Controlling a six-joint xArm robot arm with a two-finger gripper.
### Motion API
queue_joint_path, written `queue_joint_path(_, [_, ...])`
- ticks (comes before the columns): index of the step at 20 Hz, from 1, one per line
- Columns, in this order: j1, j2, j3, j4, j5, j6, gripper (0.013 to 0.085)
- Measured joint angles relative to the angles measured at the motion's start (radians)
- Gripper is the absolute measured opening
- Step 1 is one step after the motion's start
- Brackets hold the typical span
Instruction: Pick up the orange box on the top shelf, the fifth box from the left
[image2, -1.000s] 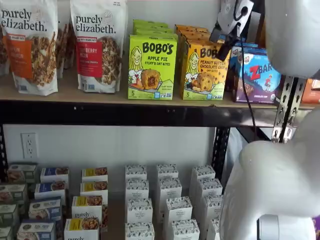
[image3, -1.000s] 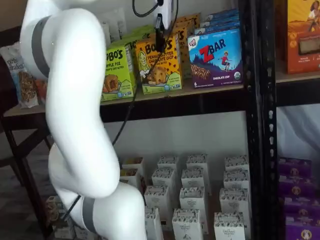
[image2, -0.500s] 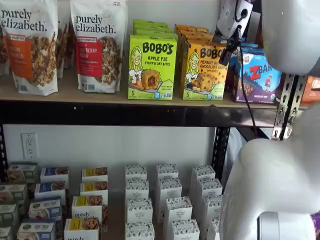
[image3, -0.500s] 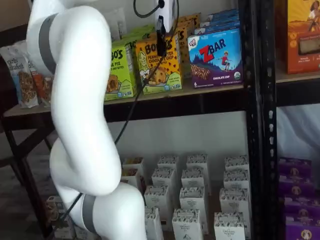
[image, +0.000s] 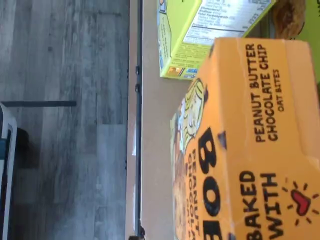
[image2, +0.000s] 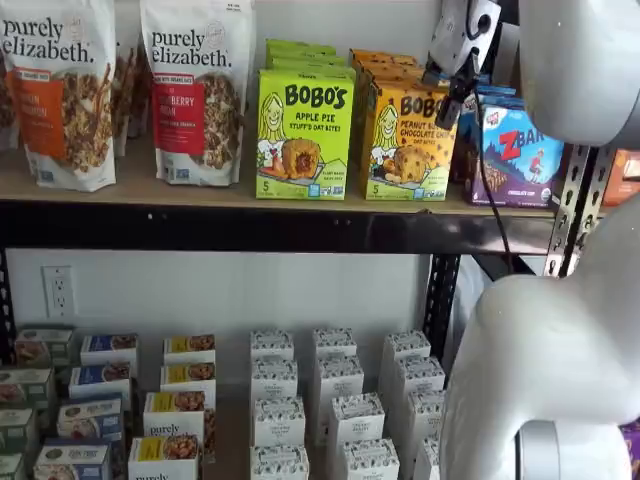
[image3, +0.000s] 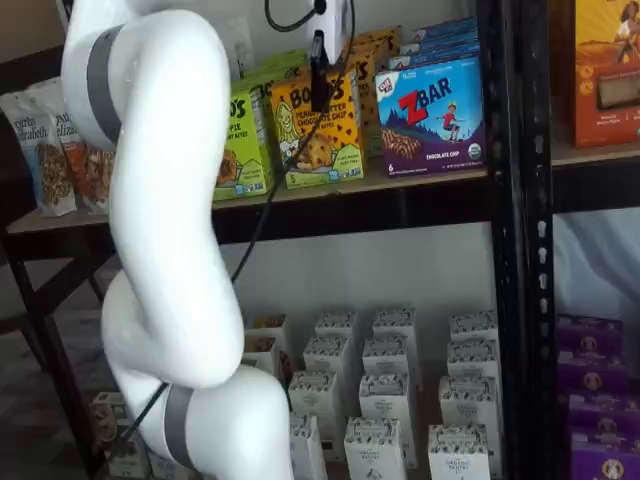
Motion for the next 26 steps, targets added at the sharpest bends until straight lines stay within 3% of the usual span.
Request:
queue_joint_path(13, [0.037, -0.016, 0.040, -0.053, -0.041, 0.021, 0.0850])
queue_joint_path(24, [0.032, -0.015, 0.042, -0.041, -0.034, 0.018, 0.0850])
queue_joint_path(26, [0.032, -0.016, 0.043, -0.038, -0.035, 0.018, 0.0770])
